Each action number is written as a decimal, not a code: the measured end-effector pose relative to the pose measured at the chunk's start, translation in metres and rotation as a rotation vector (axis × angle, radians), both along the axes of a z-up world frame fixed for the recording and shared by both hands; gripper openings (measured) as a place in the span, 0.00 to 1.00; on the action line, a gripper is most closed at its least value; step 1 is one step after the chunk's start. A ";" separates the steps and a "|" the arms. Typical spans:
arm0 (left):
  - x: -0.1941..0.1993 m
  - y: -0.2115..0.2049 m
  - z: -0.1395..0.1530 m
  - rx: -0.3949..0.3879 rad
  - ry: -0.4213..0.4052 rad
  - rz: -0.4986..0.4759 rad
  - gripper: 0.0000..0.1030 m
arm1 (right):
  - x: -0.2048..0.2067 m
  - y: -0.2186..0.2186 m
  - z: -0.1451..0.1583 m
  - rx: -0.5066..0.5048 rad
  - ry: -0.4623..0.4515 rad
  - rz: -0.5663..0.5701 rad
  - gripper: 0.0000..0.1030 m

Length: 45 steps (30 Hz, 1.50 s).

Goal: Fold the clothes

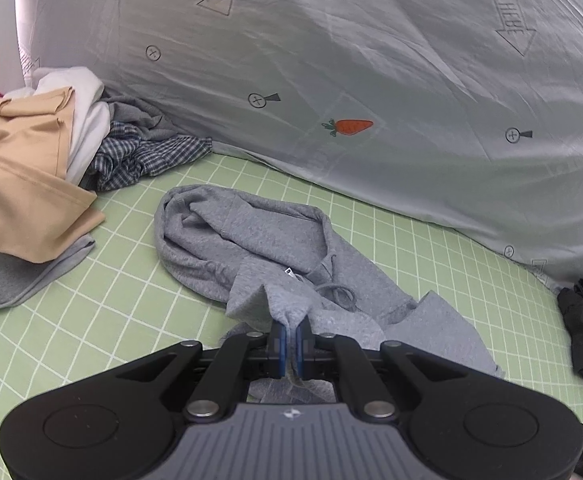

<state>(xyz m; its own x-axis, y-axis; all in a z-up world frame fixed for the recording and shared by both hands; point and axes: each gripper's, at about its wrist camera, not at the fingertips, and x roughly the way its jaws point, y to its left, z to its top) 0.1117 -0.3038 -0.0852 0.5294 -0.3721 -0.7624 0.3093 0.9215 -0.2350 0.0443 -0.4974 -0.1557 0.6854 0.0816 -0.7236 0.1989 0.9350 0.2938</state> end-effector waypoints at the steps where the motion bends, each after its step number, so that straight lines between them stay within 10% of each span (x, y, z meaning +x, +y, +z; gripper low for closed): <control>1: -0.002 0.000 0.000 0.004 -0.004 -0.004 0.06 | -0.001 -0.005 -0.002 0.048 0.009 -0.037 0.75; 13: -0.021 0.001 0.001 0.006 -0.019 -0.032 0.06 | -0.047 -0.045 -0.044 0.782 0.057 -0.391 0.75; 31: -0.020 -0.003 -0.028 0.050 0.071 -0.073 0.06 | -0.003 -0.012 -0.063 0.870 0.166 -0.250 0.57; 34: -0.021 -0.007 -0.035 0.050 0.102 -0.098 0.06 | 0.000 -0.010 -0.068 0.886 0.166 -0.243 0.33; 35: -0.022 -0.008 -0.037 0.050 0.106 -0.107 0.06 | -0.001 -0.011 -0.069 0.885 0.159 -0.243 0.20; 45: -0.013 -0.010 -0.028 -0.055 0.099 -0.131 0.32 | -0.016 -0.050 -0.037 0.804 -0.044 -0.315 0.14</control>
